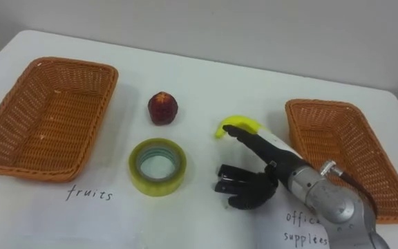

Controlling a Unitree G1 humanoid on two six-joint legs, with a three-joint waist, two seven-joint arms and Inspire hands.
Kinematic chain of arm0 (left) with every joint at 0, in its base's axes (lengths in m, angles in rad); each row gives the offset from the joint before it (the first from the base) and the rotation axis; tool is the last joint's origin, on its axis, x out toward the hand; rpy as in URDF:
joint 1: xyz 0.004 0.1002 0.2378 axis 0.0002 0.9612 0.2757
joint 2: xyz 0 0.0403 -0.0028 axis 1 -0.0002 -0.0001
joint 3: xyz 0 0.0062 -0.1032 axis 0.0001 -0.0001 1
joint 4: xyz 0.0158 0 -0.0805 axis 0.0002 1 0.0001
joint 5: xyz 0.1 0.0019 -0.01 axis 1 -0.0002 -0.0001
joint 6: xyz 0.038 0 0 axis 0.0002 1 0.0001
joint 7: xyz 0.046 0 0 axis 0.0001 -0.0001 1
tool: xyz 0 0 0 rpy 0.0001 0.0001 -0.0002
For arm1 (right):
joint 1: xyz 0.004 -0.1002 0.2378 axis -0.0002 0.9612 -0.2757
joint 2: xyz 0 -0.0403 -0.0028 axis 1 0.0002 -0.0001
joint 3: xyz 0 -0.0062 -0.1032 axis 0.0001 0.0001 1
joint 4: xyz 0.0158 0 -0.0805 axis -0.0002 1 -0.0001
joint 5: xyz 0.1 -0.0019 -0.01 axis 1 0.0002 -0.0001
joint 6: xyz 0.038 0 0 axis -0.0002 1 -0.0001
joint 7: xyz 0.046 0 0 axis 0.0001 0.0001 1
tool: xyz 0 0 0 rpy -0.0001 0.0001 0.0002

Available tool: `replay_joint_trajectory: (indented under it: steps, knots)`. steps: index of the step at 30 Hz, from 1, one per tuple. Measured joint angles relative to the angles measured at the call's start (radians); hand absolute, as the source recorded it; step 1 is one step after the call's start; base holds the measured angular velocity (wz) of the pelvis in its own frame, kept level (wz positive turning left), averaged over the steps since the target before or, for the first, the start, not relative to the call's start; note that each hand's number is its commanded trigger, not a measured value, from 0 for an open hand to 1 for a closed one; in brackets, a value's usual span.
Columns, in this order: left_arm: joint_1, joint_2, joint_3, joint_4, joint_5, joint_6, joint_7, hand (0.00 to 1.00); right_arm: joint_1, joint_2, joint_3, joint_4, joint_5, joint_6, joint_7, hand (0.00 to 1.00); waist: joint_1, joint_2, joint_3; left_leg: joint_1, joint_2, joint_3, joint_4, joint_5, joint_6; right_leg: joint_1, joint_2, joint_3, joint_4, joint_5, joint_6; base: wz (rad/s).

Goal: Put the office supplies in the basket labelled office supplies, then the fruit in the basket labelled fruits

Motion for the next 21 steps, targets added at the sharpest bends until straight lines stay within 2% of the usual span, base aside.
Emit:
replay_joint_trajectory:
  steps: [7, 9, 21]
  knots:
    - [-0.003, 0.000, 0.000, -0.001, 0.002, 0.003, 0.004, 0.00, 0.000, 0.004, 0.008, 0.020, -0.053, 0.012, 0.034, 0.00, 0.008, 0.001, 0.0005, 0.004, 0.000, 0.002, -0.004, 0.000, 0.000, 0.000, 0.000, -0.001, -0.002, 0.000, 0.000, 0.00]
    - [-0.007, 0.001, 0.000, 0.014, 0.002, 0.014, 0.004, 0.00, -0.001, 0.004, 0.008, 0.020, -0.076, 0.012, 0.040, 0.00, 0.018, 0.001, 0.0008, 0.011, 0.001, 0.003, -0.009, 0.000, 0.000, 0.004, 0.001, -0.001, -0.001, 0.000, 0.000, -0.02]
    - [0.001, 0.001, 0.001, 0.014, 0.003, 0.040, 0.004, 0.00, -0.001, 0.004, 0.007, 0.040, -0.099, 0.012, 0.037, 0.00, 0.024, 0.003, 0.0014, 0.017, -0.001, 0.001, -0.013, 0.000, 0.000, 0.014, 0.001, -0.003, -0.002, 0.000, 0.000, 0.00]
